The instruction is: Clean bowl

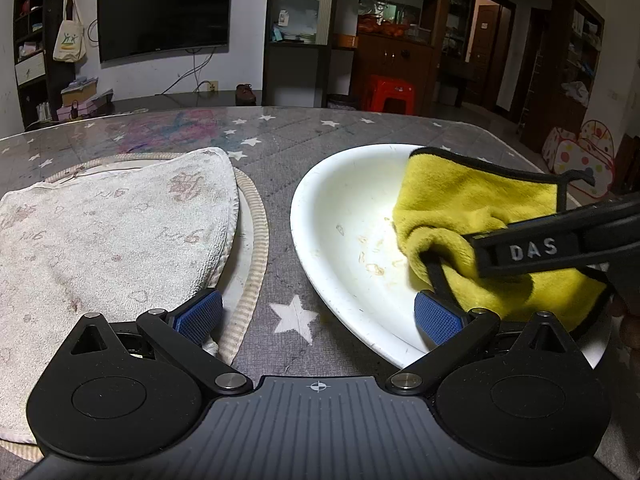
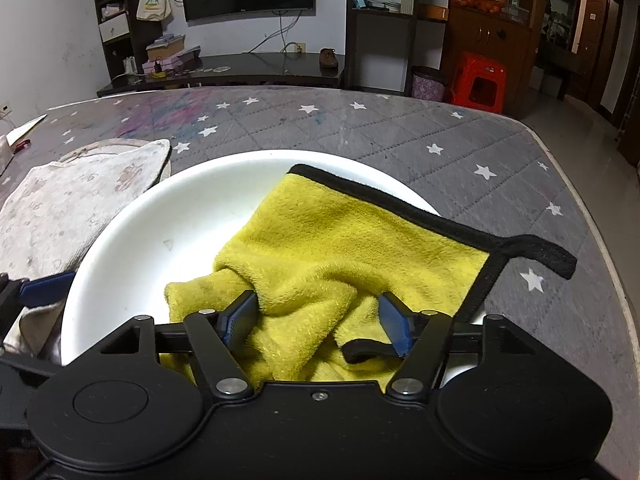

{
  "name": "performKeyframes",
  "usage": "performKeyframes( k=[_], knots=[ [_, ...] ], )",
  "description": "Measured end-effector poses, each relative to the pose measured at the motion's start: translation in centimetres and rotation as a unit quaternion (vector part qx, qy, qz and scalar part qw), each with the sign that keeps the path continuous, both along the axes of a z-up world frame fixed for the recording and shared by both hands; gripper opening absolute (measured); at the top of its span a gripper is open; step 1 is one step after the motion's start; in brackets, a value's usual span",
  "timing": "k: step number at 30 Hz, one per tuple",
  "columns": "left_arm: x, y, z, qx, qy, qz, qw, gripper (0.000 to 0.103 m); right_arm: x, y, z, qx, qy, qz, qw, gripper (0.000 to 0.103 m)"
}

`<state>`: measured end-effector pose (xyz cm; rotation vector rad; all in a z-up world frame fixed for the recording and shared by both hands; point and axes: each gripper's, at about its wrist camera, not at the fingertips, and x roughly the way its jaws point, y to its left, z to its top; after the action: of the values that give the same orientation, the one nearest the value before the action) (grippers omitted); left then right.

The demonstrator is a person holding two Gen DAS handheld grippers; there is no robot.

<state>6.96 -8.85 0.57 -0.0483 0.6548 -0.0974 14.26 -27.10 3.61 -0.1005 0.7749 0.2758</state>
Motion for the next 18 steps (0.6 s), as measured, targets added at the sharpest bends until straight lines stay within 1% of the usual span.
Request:
performKeyframes(
  k=[5,9,15,18],
  knots=[
    [-0.1,-0.1,0.0,0.000,0.000,0.000,1.0000,0.103,0.8,0.7,-0.1,-0.005,-0.002,0.001,1.000,0.079],
    [-0.1,-0.1,0.1,-0.001,0.000,0.000,1.0000,0.103,1.7,1.4,-0.1,-0.011,0.006,0.008,1.000,0.086],
    [-0.1,-0.1,0.1,-0.002,0.000,0.001,1.0000,0.103,2.3,1.8,0.0,-0.016,0.013,0.014,1.000,0.092],
    [-0.2,-0.1,0.1,-0.002,0.000,0.001,1.0000,0.103,2.2,1.7,0.0,-0.016,0.015,0.014,1.000,0.093]
  ],
)
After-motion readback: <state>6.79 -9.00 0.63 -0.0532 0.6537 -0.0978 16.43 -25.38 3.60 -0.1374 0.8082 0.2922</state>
